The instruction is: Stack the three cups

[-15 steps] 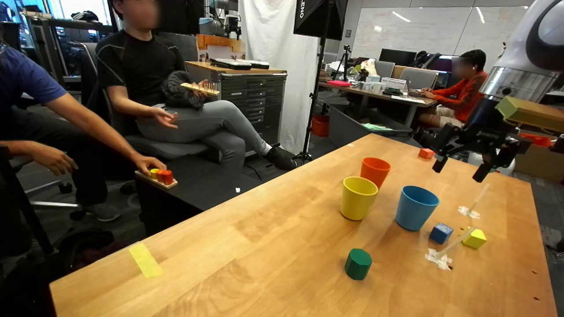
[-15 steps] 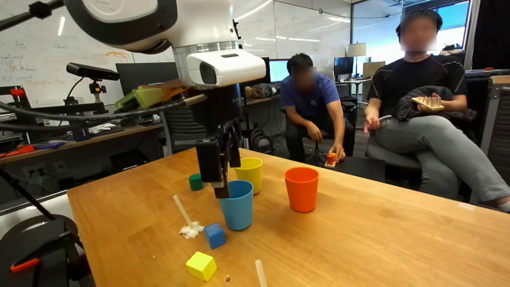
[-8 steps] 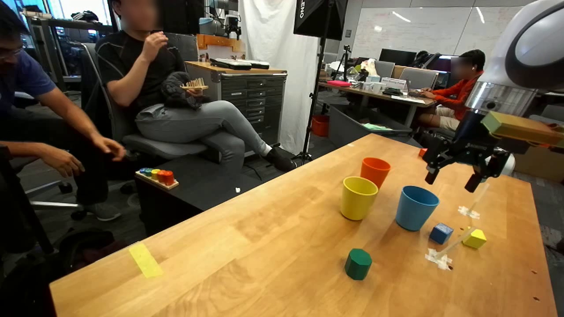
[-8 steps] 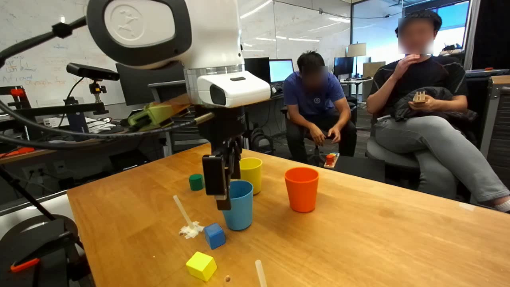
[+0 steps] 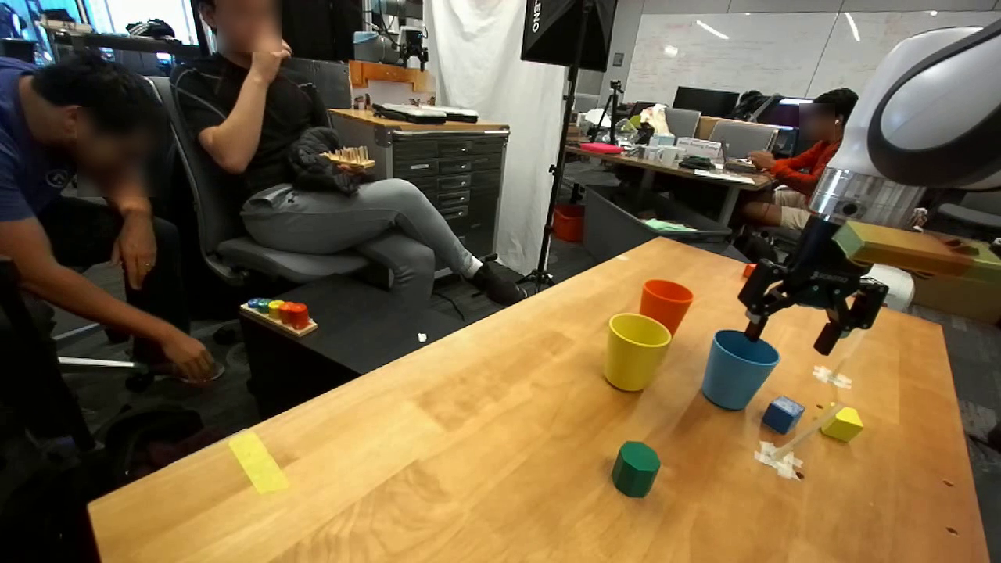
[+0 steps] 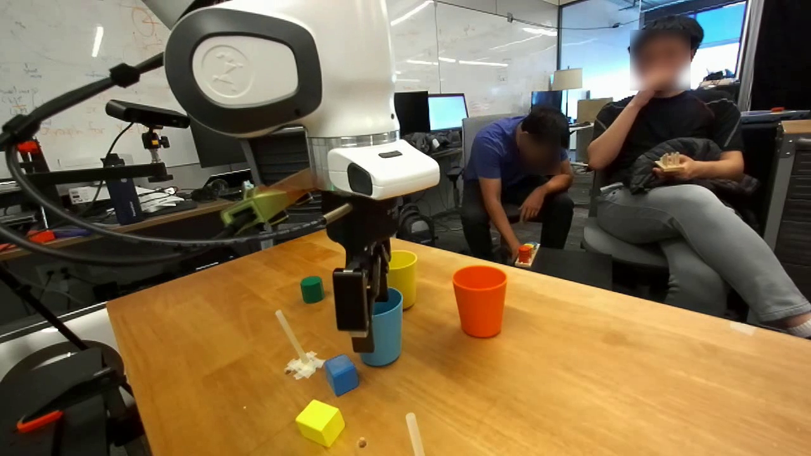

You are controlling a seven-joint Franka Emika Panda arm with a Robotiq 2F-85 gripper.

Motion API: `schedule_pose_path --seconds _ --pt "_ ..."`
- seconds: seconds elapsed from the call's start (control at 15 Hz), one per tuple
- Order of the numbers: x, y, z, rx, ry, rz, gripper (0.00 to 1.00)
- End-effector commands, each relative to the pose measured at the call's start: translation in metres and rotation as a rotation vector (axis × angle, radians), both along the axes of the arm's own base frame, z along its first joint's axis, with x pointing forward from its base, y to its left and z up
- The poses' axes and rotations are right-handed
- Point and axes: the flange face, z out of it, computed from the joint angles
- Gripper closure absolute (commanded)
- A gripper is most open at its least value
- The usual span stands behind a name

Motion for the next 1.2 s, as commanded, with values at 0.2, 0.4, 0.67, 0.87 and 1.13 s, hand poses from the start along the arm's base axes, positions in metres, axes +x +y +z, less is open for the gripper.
schedule_pose_path --seconds 0.2,0.4,0.67,0.87,1.13 --pt "0.013 -0.002 -0.005 0.005 0.003 -0.026 0.11" --pt "0.015 0.000 -0.007 -0.002 0.005 -0.021 0.14" --pt "0.019 0.009 -0.015 -0.001 0.018 -0.007 0.00" --pt "0.023 0.015 -0.023 -0.002 0.037 -0.006 0.29" --pt "0.025 0.020 -0.030 0.003 0.060 -0.007 0.61"
